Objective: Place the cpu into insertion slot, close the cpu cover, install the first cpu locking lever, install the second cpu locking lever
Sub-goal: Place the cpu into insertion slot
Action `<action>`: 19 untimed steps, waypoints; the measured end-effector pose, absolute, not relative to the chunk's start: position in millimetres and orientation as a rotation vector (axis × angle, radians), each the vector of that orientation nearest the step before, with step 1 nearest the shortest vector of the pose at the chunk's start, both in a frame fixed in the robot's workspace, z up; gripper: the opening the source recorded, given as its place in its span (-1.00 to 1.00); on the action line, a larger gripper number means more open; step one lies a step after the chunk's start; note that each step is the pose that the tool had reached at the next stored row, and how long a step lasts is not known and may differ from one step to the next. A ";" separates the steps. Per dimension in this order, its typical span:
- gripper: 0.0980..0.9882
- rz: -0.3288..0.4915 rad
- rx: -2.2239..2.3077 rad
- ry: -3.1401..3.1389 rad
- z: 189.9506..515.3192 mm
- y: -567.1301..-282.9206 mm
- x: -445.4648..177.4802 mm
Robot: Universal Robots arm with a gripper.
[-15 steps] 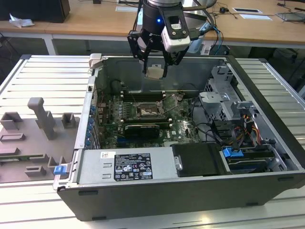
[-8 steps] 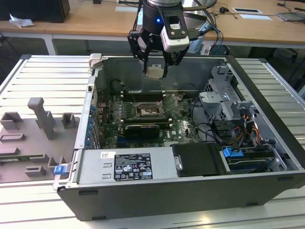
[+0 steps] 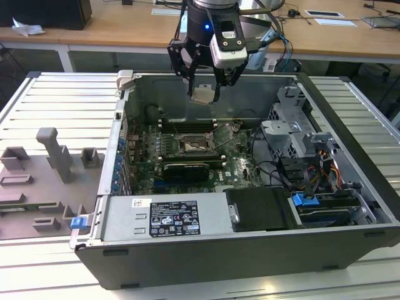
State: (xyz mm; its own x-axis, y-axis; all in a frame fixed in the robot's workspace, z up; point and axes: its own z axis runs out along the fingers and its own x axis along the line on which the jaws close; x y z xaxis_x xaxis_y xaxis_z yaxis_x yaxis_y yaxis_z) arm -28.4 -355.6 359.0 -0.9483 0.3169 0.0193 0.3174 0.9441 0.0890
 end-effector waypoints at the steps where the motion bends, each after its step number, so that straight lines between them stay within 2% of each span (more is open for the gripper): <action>1: 0.00 -0.143 -0.509 -3.092 359.0 -355.6 -28.4; 19: 0.00 -0.143 -0.623 -3.075 358.8 -355.6 -28.4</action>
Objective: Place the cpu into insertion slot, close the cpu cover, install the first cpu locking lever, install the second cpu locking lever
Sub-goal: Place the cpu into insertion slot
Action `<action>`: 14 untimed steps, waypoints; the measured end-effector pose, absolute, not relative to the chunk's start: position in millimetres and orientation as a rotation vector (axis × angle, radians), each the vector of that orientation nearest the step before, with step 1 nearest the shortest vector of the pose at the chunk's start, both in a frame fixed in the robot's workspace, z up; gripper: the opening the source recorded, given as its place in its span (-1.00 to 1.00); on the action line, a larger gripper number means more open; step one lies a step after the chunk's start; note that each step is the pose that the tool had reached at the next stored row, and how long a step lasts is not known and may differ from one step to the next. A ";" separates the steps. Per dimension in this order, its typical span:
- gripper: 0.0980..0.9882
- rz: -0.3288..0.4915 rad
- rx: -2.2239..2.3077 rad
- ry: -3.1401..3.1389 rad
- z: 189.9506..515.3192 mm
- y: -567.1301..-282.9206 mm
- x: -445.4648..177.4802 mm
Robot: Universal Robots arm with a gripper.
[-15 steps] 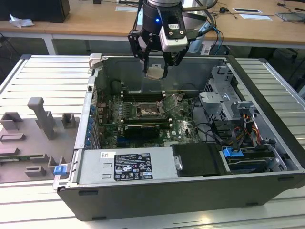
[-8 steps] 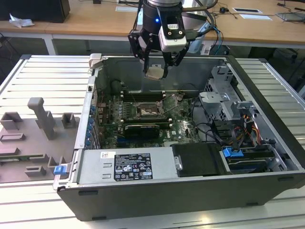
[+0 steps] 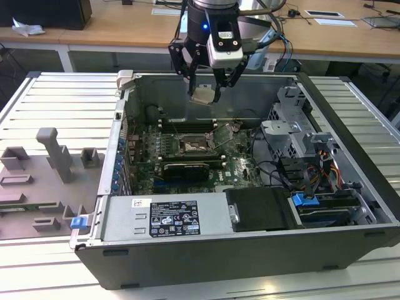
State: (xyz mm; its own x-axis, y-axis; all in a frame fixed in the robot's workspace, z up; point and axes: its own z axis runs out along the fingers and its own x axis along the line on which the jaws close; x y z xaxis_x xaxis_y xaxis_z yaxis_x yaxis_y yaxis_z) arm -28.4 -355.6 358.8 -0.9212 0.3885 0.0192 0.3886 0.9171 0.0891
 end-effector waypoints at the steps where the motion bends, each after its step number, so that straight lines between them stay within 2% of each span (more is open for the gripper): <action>1: 0.00 -0.143 -0.630 -3.074 358.8 -355.6 -28.4; 14: 0.00 -0.143 -0.724 -3.055 358.6 -355.6 -28.4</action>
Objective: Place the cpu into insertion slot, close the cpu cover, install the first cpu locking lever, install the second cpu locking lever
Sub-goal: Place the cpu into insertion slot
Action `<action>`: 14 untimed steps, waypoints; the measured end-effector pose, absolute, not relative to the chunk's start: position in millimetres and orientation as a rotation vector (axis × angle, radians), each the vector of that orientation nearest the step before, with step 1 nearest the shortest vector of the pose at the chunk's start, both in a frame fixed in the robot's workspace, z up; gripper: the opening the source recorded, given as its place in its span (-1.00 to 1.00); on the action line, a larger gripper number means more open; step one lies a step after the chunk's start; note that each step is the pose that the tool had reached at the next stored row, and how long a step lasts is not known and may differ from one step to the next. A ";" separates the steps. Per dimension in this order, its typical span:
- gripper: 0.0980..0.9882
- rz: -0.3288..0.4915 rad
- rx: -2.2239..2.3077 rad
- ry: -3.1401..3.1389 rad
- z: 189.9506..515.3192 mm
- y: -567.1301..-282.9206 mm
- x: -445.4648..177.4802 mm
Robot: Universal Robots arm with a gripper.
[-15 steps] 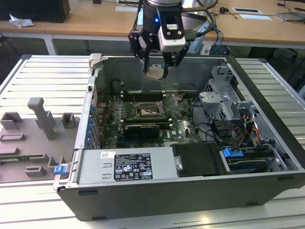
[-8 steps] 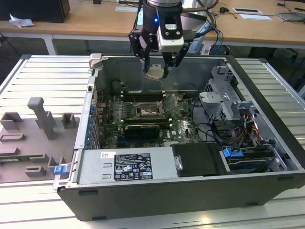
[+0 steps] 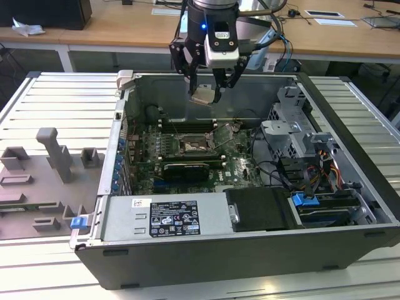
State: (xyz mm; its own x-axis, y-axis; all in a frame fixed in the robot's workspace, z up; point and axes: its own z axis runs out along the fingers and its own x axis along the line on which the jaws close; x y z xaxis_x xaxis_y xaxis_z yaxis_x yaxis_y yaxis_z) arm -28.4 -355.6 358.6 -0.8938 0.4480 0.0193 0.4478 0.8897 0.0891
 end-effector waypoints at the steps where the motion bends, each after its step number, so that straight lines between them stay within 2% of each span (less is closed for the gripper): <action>1: 0.00 0.143 0.727 3.051 358.5 -355.6 -28.4; 14: 0.00 0.143 0.820 3.024 358.3 -355.6 -28.4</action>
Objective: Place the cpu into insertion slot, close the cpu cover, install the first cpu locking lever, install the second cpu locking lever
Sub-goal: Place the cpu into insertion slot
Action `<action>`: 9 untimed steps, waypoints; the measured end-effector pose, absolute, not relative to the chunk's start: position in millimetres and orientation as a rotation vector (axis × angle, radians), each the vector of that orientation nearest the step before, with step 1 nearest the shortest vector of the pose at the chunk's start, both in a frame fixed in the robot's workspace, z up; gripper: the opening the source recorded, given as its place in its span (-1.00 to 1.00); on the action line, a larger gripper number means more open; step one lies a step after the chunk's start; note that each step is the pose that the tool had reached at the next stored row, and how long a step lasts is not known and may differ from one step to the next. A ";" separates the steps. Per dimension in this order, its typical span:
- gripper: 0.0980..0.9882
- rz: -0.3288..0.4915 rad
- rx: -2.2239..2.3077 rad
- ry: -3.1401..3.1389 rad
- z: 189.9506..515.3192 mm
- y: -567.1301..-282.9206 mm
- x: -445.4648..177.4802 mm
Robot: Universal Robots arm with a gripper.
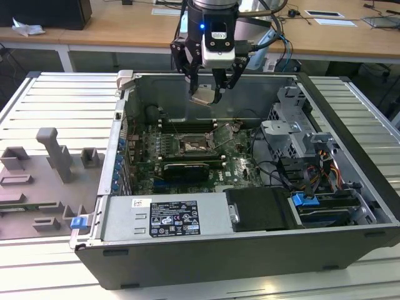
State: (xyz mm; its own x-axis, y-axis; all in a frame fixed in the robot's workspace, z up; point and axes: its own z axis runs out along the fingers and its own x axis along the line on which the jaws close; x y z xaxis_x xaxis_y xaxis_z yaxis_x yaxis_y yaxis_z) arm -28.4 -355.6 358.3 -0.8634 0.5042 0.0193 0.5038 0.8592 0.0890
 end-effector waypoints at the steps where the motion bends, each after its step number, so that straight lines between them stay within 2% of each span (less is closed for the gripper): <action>1: 0.00 0.143 0.826 3.023 358.3 -355.6 -28.4; 9: 0.00 0.142 0.900 2.999 358.2 -355.6 -28.4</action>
State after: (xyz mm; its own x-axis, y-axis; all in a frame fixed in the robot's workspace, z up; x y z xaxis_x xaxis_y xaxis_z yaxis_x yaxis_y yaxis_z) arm -28.4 -355.6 358.2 -0.8350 0.5498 0.0193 0.5492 0.8309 0.0890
